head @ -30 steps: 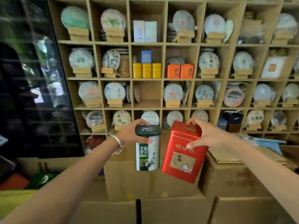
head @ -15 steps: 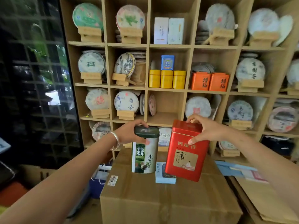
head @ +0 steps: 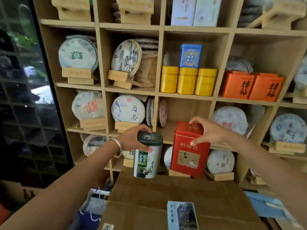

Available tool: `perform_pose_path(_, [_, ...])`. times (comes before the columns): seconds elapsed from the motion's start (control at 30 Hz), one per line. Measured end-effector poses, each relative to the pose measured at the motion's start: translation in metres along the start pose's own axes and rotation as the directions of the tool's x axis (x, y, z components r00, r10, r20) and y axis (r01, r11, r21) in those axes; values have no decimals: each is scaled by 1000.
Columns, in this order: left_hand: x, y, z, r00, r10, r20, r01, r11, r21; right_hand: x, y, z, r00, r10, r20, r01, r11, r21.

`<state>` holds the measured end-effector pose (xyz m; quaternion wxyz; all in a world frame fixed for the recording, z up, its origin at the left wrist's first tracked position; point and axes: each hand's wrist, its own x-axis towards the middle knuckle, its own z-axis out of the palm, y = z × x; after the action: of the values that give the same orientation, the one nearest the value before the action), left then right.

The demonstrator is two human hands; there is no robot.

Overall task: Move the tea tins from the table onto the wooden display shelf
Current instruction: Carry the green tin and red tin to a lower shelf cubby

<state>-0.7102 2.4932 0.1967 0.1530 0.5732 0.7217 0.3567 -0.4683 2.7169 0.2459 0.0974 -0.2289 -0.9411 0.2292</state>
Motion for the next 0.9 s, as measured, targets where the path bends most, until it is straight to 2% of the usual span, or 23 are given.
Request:
perform_pose_path(0.17, [44, -31, -9, 999, 35, -34, -35, 999, -9, 57, 11, -6, 1000, 30, -4, -30, 998, -62])
perform_pose_path(0.33, [83, -29, -4, 992, 110, -55, -113, 992, -48, 81, 28, -12, 998, 44, -36, -44, 999, -9])
perform_pose_path(0.47, [118, -20, 3, 988, 142, -58, -144, 989, -22, 92, 42, -22, 998, 48, -47, -51, 997, -65])
perform_pose_path(0.63, [155, -8, 20, 990, 124, -67, -124, 992, -9, 98, 58, -30, 998, 14, -53, -21, 991, -132])
perform_pose_path(0.8, [179, -7, 33, 984, 74, -160, -67, 997, 45, 108, 65, -28, 999, 1, -50, -10, 985, -170])
perform_pose_path(0.9, [187, -5, 35, 983, 30, -180, -17, 997, 74, 114, 65, -26, 998, -61, -4, 56, 948, -313])
